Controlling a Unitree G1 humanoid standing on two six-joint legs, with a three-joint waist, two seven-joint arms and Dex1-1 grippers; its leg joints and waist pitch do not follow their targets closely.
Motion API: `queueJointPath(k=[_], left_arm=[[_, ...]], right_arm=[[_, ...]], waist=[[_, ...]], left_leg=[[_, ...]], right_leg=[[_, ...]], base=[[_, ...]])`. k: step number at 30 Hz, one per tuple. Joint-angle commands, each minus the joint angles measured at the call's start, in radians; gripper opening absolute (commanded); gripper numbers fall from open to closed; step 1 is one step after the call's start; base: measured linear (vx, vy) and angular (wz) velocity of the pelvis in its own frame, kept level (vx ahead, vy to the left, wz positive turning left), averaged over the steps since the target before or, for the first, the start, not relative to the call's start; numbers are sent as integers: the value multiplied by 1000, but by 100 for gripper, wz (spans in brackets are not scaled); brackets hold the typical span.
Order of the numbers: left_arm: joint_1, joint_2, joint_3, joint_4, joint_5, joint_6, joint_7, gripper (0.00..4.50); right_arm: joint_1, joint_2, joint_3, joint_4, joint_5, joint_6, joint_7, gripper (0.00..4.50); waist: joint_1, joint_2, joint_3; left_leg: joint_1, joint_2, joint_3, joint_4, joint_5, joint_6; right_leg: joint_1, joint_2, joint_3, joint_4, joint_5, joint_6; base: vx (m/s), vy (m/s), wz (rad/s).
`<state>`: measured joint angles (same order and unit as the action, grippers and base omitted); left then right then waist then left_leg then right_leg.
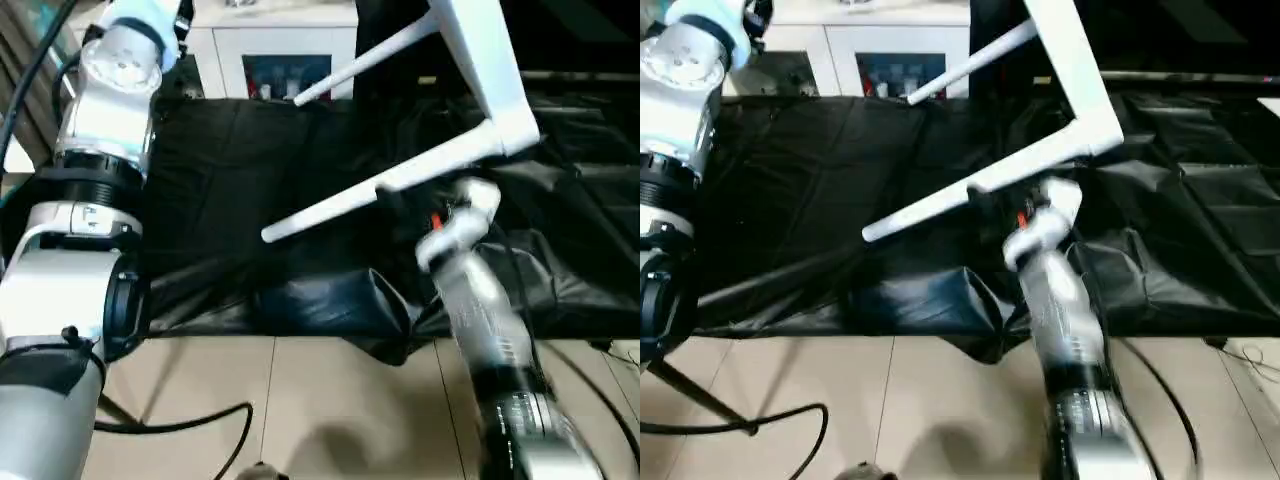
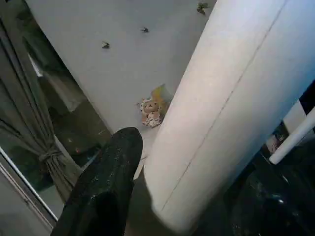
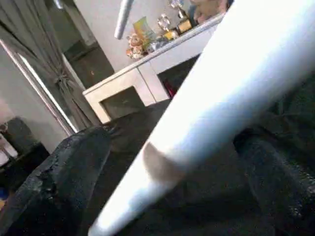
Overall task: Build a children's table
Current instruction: Flip table
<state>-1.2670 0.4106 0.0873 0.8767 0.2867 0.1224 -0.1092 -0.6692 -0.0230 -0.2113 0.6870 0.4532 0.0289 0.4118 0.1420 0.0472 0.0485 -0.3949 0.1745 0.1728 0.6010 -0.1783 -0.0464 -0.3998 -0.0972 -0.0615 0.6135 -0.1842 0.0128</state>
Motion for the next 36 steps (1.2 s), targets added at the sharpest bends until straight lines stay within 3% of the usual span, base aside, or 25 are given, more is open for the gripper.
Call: queueJointPath(k=[1,3,4,5,7,8,9,10,13,15,20,21,29,33,36], left_arm=[[35,-34,36,56,-91,53,-20,225],[48,-36,36,22,-91,70,-23,225],[56,-37,36,-1,-92,82,-24,225],[73,-37,35,-45,-92,106,-27,225],[80,-37,35,-64,-93,116,-28,225],[85,-37,35,-74,-93,122,-27,225],[94,-36,36,-96,-91,134,-27,225],[97,-36,36,-105,-91,140,-26,225],[110,-37,38,-140,-90,162,-28,225],[114,-38,38,-149,-89,168,-28,225],[127,-43,37,-183,-91,193,-23,225],[127,-43,37,-183,-91,193,-23,225],[136,-35,41,-199,-91,207,-17,222],[140,-30,44,-201,-93,210,-15,213],[142,-29,44,-198,-94,207,-12,206]], right_arm=[[-24,1,-17,60,20,-4,-2,450],[-69,2,-43,108,48,-4,16,450],[-92,2,-60,133,67,-7,32,422],[-125,-1,-83,164,90,-14,50,422],[-147,-3,-98,193,94,-24,65,406],[-159,-7,-98,210,87,-32,83,394],[-180,-12,-105,236,85,-45,106,382],[-189,-13,-111,248,87,-50,114,376],[-228,-23,-137,286,107,-70,144,358],[-236,-26,-141,297,109,-74,150,334],[-276,-35,-166,327,118,-92,189,318],[-276,-35,-166,327,118,-92,189,285],[-337,-67,-191,363,110,-131,193,228],[-376,-95,-205,369,102,-154,186,192],[-399,-111,-211,375,98,-165,186,179]], waist=[[-10,-23,-70],[-8,-19,-73],[-8,-19,-74],[-7,-27,-74],[-6,-22,-77],[-9,-32,-77],[-7,-27,-76],[-9,-33,-75],[-8,-30,-75],[-9,-36,-74],[-8,-36,-76],[-9,-37,-76],[-8,-42,-74],[-8,-42,-76],[-7,-46,-78]], left_leg=[[20,44,-12,-70,-143,32],[20,46,-13,-69,-128,40],[22,46,-12,-68,-127,42],[21,48,-12,-68,-121,50],[21,48,-8,-65,-111,65],[20,48,-7,-64,-103,70],[20,47,-6,-64,-106,73],[18,46,-5,-64,-111,76],[20,48,-6,-65,-121,75],[18,48,-4,-65,-117,77],[16,47,-3,-61,-86,92],[16,47,-3,-61,-90,94],[19,47,-1,-60,-88,92],[20,48,0,-58,-78,89],[19,46,5,-53,-54,104]], right_leg=[[39,-59,35,-61,-126,-236],[41,-61,35,-56,-106,-243],[42,-62,34,-55,-101,-247],[43,-63,34,-52,-94,-257],[39,-60,32,-50,-76,-266],[40,-60,32,-48,-66,-268],[38,-59,31,-48,-69,-269],[40,-60,30,-50,-78,-268],[38,-60,29,-51,-103,-266],[38,-60,30,-51,-101,-266],[40,-61,28,-45,-78,-270],[39,-60,28,-46,-82,-270],[36,-59,28,-44,-78,-277],[35,-57,27,-39,-46,-284],[35,-55,25,-34,-10,-292]], base=[[0,0,0],[0,0,0],[0,0,0],[0,0,0],[0,0,0],[0,0,0],[0,0,0],[0,0,0],[0,0,0],[0,0,0],[0,0,0],[0,0,0],[0,0,0],[0,0,0],[0,0,0]])
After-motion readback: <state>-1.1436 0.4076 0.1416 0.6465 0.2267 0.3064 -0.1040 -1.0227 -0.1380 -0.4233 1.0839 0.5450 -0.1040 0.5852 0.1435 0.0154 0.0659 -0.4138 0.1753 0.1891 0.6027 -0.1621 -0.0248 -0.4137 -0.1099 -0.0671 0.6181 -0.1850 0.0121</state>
